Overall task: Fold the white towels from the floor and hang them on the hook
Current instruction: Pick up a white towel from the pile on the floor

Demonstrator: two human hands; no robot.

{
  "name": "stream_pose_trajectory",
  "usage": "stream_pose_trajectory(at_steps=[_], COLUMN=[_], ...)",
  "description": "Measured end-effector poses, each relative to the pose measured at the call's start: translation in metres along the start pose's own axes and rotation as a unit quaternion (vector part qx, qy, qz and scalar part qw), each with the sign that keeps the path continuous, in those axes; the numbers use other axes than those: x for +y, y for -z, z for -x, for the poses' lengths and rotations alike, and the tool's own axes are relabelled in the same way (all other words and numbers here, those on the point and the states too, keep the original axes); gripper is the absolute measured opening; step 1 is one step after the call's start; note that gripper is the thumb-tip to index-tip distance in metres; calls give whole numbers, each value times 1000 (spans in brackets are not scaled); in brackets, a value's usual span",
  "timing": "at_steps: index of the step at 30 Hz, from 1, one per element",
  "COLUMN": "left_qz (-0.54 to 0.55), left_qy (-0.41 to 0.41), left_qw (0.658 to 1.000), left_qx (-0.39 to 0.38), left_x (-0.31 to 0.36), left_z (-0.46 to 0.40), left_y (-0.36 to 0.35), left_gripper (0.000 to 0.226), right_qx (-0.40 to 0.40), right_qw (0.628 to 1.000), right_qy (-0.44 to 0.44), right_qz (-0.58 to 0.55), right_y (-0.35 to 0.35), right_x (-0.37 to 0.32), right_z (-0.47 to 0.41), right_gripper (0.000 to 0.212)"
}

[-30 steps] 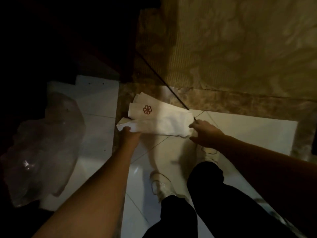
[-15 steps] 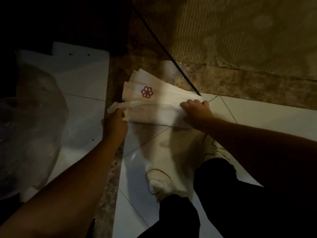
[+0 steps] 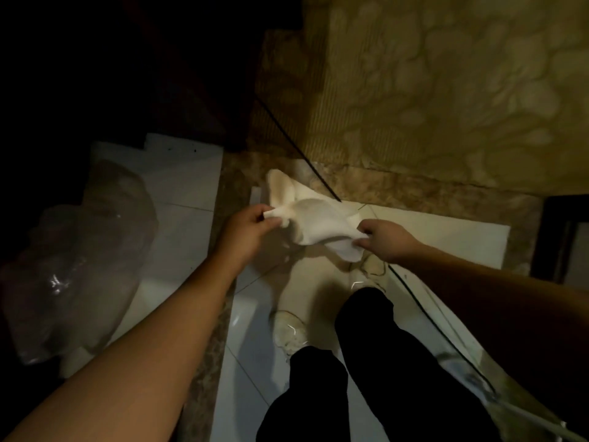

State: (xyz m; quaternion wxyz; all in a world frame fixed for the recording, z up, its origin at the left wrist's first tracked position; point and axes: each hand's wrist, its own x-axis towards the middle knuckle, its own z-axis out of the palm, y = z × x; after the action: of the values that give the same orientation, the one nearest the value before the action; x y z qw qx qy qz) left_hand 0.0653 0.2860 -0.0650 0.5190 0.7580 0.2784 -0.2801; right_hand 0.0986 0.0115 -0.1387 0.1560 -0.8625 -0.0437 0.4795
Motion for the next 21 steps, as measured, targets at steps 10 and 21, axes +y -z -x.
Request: stream_pose_trajectory(at_steps=[10, 21], left_qz=[43, 47], left_qy=[-107, -279], left_qw=[988, 955], left_qx=[-101, -84], left_x=[161, 300], left_z=[172, 416], left_y=[38, 90], left_gripper=[24, 23], right_qx=[165, 243], right_qw=[950, 916], right_qy=[216, 270], right_qz=[-156, -169], right_y=[121, 209], right_x=[-106, -192], right_z=[237, 495], right_gripper=[68, 17])
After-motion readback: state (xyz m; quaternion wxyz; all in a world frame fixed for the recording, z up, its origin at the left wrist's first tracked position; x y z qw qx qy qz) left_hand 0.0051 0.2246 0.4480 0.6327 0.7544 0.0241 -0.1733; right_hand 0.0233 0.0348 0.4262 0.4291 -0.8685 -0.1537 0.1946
